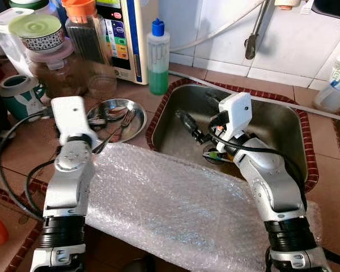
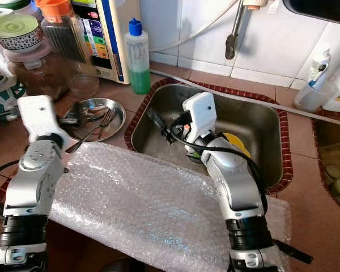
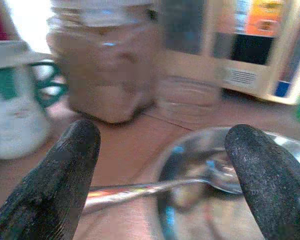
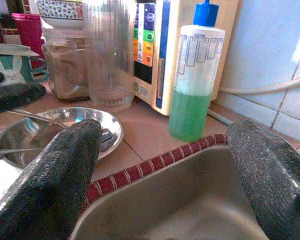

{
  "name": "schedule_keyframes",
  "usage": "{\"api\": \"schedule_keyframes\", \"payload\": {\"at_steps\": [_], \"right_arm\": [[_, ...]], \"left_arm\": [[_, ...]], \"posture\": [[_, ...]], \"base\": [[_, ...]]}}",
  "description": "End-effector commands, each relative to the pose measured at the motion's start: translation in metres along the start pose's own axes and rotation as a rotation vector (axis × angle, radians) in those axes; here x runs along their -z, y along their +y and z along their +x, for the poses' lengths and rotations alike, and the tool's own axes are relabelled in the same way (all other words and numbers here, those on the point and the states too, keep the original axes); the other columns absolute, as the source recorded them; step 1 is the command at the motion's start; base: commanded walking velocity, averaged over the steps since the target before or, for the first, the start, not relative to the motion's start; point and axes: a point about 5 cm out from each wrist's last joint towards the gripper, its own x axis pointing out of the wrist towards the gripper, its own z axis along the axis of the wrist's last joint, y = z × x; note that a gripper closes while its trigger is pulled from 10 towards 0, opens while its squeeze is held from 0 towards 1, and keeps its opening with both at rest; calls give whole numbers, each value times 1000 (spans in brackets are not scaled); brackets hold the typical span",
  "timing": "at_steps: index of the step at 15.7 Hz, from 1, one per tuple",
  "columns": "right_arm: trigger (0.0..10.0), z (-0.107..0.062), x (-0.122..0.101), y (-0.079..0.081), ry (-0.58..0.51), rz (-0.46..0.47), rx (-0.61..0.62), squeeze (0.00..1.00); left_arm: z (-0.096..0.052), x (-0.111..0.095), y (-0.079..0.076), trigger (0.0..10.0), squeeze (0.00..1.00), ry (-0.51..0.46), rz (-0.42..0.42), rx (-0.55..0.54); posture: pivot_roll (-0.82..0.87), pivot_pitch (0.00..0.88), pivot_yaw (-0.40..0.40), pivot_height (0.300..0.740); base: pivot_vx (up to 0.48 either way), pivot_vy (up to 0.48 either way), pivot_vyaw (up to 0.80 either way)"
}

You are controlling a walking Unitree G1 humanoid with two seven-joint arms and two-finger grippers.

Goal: Kitchen organization

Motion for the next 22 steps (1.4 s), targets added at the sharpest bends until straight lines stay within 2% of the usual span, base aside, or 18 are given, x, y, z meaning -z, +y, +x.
{"api": "schedule_keyframes", "payload": {"at_steps": [1, 3, 7, 11, 13, 17, 19, 22], "right_arm": [[10000, -3, -4, 2, -3, -9, -6, 0], [10000, -5, -5, 9, 9, 3, -53, 0], [10000, -12, -11, 34, 14, 44, -269, 0], [10000, -17, -10, 45, 38, 61, -364, 0], [10000, -18, -11, 46, 45, 58, -378, 0], [10000, -19, -12, 47, 54, 50, -383, 0], [10000, -19, -12, 47, 59, 42, -385, 0], [10000, -20, -12, 47, 62, 33, -378, 0]], "left_arm": [[2, -5, 8, 10000, 0, -28, 13, -51], [3, -5, 15, 10000, 0, -32, 0, -106], [1, 0, 26, 10000, 0, -24, -11, -163], [-2, 4, 31, 10000, 0, 14, -55, -203], [-2, 7, 32, 10000, 0, 27, -67, -203], [-1, 18, 28, 10000, 0, 109, -190, -184], [6, 24, 26, 10000, 0, 144, -256, -161], [9, 27, 25, 10000, 0, 150, -320, -141]], "posture": [[20, 125, 20, 740], [24, 124, 19, 740], [30, 125, 14, 740], [34, 125, 11, 740], [33, 124, 12, 740], [28, 123, 12, 740], [23, 120, 15, 740], [17, 119, 18, 740]], "base": [[0, 0, 0], [0, 0, 0], [0, 0, 0], [0, 0, 0], [0, 0, 0], [0, 0, 0], [0, 0, 0], [0, 0, 0]]}}
